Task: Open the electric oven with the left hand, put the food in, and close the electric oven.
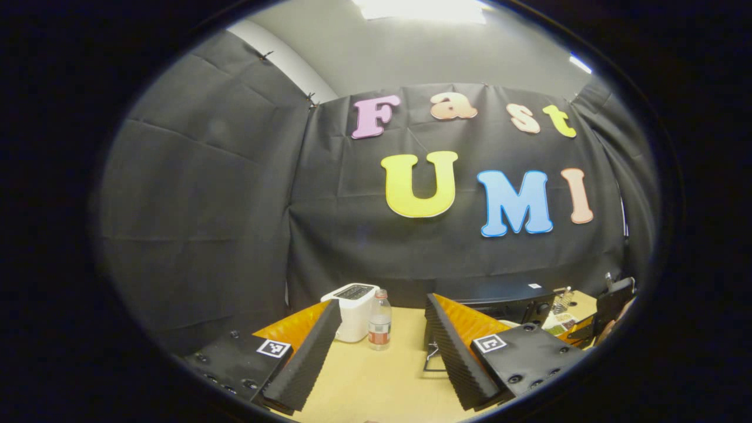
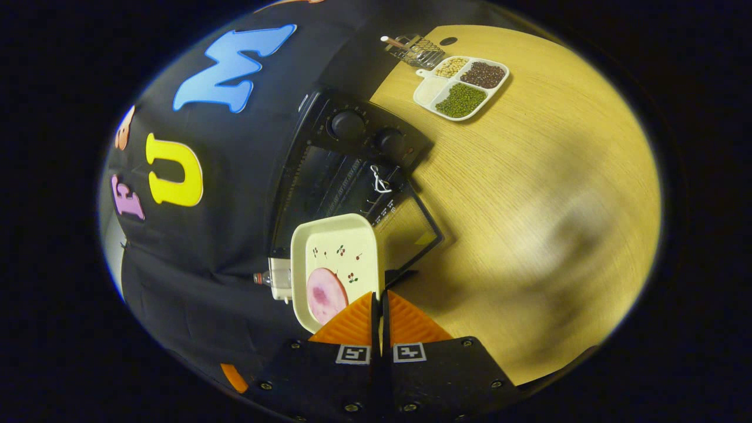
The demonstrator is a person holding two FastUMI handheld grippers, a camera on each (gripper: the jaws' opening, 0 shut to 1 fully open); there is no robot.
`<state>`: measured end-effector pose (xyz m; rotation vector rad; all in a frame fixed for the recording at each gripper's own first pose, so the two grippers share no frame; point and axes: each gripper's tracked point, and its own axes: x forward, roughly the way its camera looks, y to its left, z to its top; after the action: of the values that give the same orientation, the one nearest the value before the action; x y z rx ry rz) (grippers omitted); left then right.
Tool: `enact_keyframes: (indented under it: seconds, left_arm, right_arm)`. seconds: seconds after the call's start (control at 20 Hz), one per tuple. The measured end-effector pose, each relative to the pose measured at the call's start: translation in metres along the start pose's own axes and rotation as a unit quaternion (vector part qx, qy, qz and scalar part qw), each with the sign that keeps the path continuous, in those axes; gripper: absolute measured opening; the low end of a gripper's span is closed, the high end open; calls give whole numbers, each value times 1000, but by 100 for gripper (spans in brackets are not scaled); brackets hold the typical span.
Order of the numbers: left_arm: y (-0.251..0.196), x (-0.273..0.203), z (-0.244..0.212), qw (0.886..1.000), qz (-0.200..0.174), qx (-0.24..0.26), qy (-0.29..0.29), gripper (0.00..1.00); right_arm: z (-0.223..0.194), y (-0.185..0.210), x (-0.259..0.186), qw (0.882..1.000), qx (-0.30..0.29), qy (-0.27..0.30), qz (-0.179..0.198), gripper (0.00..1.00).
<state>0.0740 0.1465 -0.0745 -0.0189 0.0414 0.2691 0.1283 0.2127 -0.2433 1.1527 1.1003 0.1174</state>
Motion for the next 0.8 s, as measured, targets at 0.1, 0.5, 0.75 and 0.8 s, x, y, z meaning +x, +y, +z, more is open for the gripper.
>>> enact_keyframes:
  seconds: [0.1, 0.5, 0.75, 0.8]
  left_arm:
    - [5, 12, -5, 1000, -3, 1, 4, 100]
    - [24, 63, -22, 1000, -17, 2, 17, 100]
    - [35, 79, -35, 999, -19, 5, 32, 100]
    - [37, 81, -35, 999, -18, 7, 35, 100]
  right_arm:
    - [5, 7, 14, 999, 30, -19, -4, 0]
    - [27, 38, 78, 989, 126, -80, 0, 0]
    - [52, 54, 106, 977, 165, -136, 10, 1]
    - [55, 55, 110, 975, 174, -140, 10, 1]
